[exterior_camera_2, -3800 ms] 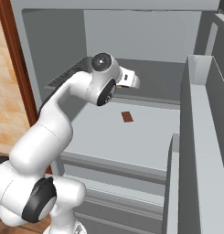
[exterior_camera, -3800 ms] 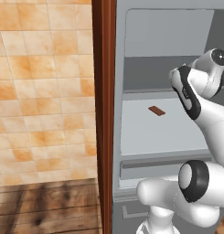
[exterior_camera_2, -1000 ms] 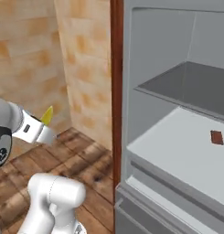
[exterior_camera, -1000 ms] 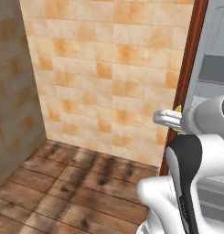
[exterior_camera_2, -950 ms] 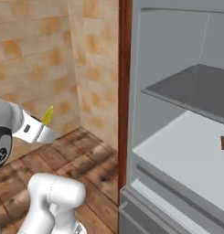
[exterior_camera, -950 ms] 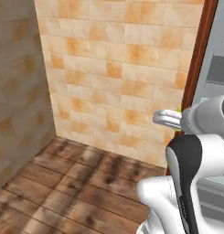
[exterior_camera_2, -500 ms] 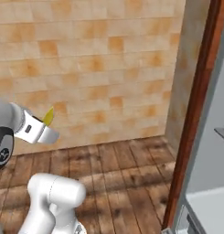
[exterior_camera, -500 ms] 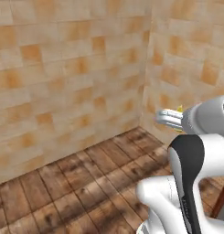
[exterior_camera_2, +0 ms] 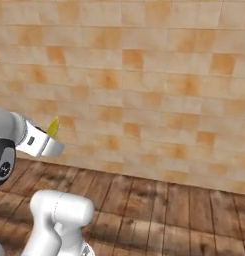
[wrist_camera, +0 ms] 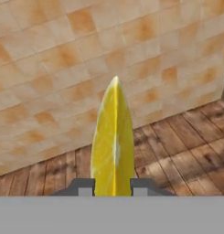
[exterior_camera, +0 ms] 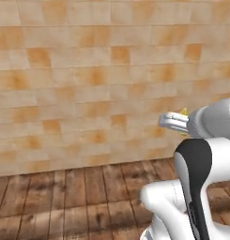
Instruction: Take the lemon wedge from the fridge and place it on the plate with fish on the dining counter.
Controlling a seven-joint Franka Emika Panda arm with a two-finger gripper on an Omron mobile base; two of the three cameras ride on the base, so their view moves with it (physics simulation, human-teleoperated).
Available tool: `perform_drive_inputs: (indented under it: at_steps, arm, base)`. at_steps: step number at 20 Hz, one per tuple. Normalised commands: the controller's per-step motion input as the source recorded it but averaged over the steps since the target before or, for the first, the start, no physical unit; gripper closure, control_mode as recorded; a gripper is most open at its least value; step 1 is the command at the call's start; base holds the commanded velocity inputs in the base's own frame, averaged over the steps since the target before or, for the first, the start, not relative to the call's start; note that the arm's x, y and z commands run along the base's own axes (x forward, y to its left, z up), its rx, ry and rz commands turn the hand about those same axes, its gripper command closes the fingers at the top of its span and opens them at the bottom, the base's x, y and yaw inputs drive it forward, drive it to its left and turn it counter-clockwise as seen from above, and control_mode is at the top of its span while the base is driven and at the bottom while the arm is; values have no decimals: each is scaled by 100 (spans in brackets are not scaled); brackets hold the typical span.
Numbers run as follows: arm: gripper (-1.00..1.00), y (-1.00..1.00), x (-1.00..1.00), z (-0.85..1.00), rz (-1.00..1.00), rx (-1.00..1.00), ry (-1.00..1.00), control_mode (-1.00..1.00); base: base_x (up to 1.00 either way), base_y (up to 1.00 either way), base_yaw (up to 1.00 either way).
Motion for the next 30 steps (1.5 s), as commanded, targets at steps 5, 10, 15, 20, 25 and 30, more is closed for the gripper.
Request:
perform_drive_inputs:
  at_steps: [5, 10, 15, 20, 25, 30]
  arm:
    - [100, 0, 0, 0, 0, 0, 0, 100]
    - [100, 0, 0, 0, 0, 0, 0, 100]
    - [100, 0, 0, 0, 0, 0, 0, 100]
    - [100, 0, 0, 0, 0, 0, 0, 100]
    - [100, 0, 0, 0, 0, 0, 0, 100]
    - [100, 0, 0, 0, 0, 0, 0, 100]
  base:
    - [50, 5, 85]
    - [54, 4, 83]
    - [56, 2, 83]
    - [55, 2, 83]
    - [49, 0, 85]
    - [60, 0, 78]
